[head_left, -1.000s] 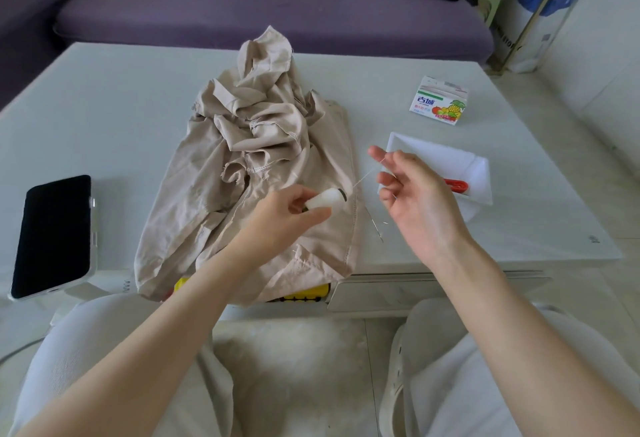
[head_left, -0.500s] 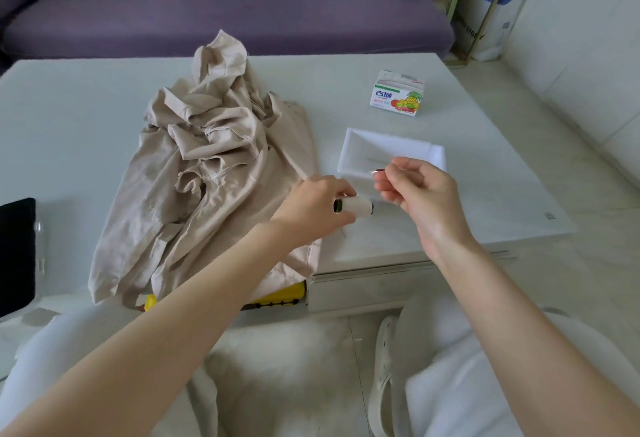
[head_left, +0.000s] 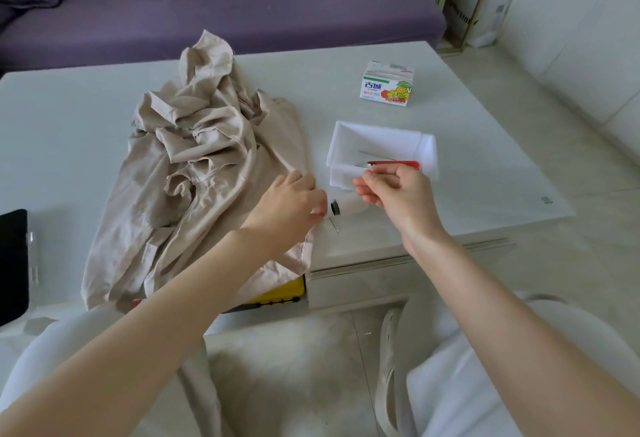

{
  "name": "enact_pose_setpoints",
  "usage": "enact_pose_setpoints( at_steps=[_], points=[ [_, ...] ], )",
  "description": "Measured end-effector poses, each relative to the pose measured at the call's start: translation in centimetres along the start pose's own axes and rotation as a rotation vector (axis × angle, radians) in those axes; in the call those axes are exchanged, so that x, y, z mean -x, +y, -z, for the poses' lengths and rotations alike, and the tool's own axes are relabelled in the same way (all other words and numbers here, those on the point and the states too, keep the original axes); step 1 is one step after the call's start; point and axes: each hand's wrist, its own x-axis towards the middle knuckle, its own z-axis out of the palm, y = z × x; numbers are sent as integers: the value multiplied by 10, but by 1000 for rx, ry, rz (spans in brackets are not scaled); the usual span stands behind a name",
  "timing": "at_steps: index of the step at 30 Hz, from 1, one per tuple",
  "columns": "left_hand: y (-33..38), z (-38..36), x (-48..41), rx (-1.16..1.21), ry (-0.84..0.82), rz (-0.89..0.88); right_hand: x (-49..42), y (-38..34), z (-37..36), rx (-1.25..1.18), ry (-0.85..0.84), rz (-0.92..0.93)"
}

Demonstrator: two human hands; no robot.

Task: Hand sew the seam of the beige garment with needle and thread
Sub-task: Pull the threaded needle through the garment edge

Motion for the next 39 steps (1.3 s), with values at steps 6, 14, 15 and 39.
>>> enact_pose_setpoints(
  at_steps=[6, 14, 15, 39],
  points=[
    [0, 1, -10, -218, 70, -351, -1, 5, -1, -2, -2, -36],
    [-5, 10, -22, -496, -29, -631, -6, 15, -2, 12, -3, -33],
    [-6, 10, -23, -519, -44, -639, -7, 16, -2, 9, 3, -28],
    [-34, 25, 23, 670, 138, 456, -36, 35, -45, -34, 32, 205]
  ],
)
